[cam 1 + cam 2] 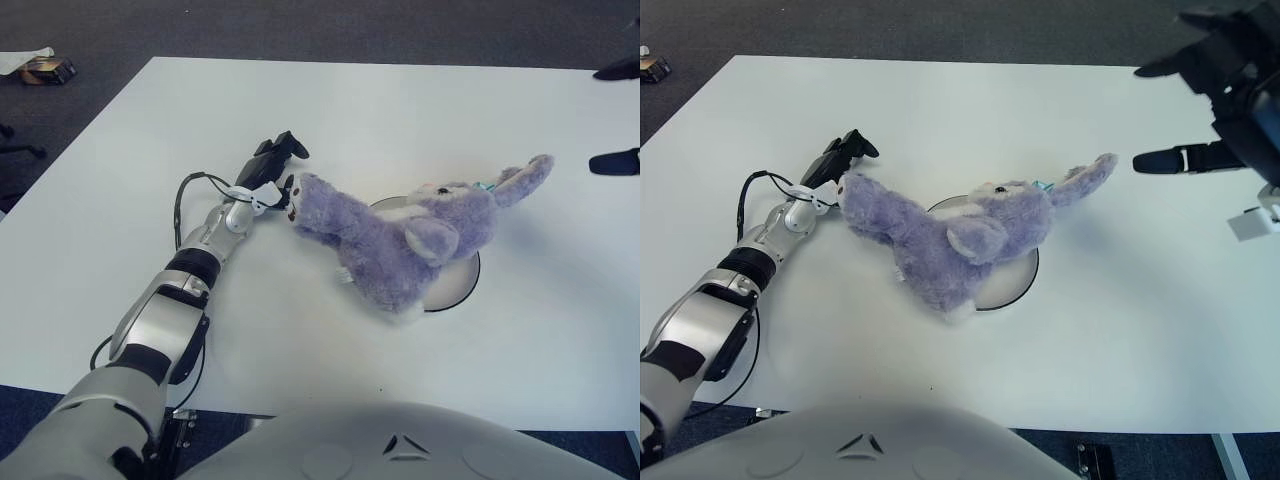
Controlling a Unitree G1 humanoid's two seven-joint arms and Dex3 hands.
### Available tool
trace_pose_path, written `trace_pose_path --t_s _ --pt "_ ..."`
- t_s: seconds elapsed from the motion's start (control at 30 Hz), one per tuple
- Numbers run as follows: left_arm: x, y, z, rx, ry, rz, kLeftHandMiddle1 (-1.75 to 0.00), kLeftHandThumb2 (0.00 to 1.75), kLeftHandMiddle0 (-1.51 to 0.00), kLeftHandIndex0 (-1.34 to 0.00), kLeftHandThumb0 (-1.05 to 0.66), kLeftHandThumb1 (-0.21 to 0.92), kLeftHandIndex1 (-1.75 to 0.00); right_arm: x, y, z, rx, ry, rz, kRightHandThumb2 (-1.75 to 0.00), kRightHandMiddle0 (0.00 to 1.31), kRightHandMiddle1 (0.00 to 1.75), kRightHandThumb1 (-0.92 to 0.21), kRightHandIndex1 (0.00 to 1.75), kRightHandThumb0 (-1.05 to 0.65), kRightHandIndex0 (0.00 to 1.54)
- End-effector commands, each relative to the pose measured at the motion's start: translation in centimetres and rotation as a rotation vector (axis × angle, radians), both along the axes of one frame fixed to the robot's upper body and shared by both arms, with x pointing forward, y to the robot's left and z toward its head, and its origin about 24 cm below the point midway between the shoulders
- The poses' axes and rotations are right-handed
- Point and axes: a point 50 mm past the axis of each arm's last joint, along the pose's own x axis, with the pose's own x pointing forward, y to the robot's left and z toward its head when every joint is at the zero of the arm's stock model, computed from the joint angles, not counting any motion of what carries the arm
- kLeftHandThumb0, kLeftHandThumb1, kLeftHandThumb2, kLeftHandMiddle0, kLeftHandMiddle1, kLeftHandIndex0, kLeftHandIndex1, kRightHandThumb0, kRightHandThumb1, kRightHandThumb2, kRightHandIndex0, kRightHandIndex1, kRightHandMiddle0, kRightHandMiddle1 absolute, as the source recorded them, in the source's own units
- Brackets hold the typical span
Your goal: Put the doll into the plate.
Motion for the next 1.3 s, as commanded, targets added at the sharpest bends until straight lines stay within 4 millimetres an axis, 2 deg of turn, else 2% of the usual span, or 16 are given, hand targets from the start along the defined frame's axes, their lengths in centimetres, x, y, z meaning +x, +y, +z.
trace_pose_path --t_s 0.0,0.23,0.63,0.97,1.27 --pt "-1.3 0.5 -2.9 0.063 0.129 0.008 -1.25 1.63 0.0 0.0 0.29 0.45 -1.64 0.3 0.6 -1.1 0.028 0.084 0.029 -0.28 0.0 1.08 -0.91 0.54 -1.03 0.07" --pt "-1.3 0.7 -2.8 0.064 0.109 0.009 -1.27 1.62 0.0 0.0 0.29 0.44 -1.65 0.4 0.9 -1.2 0.035 0.099 0.032 -0.26 0.0 1.05 -0.91 0.51 -1.02 0.07" --pt "-1.3 1.3 -2.8 0.058 0.063 0.055 -1.33 1.59 -0.02 0.0 0.22 0.3 -1.55 0.5 1.2 -1.2 0.036 0.103 0.034 -0.26 0.0 1.05 -0.91 0.5 -1.02 0.08" --pt "-1.1 2.3 -2.5 -0.038 0.059 0.144 -1.34 1.56 -0.07 0.0 0.16 0.27 -1.47 0.5 1.5 -1.2 0.037 0.103 0.035 -0.25 0.0 1.05 -0.92 0.49 -1.02 0.08" --pt "-1.4 3.3 -2.2 -0.133 0.055 0.202 -1.39 1.52 -0.11 0.0 0.07 0.27 -1.53 0.5 1.8 -1.2 0.036 0.104 0.037 -0.25 0.0 1.05 -0.92 0.49 -1.02 0.08"
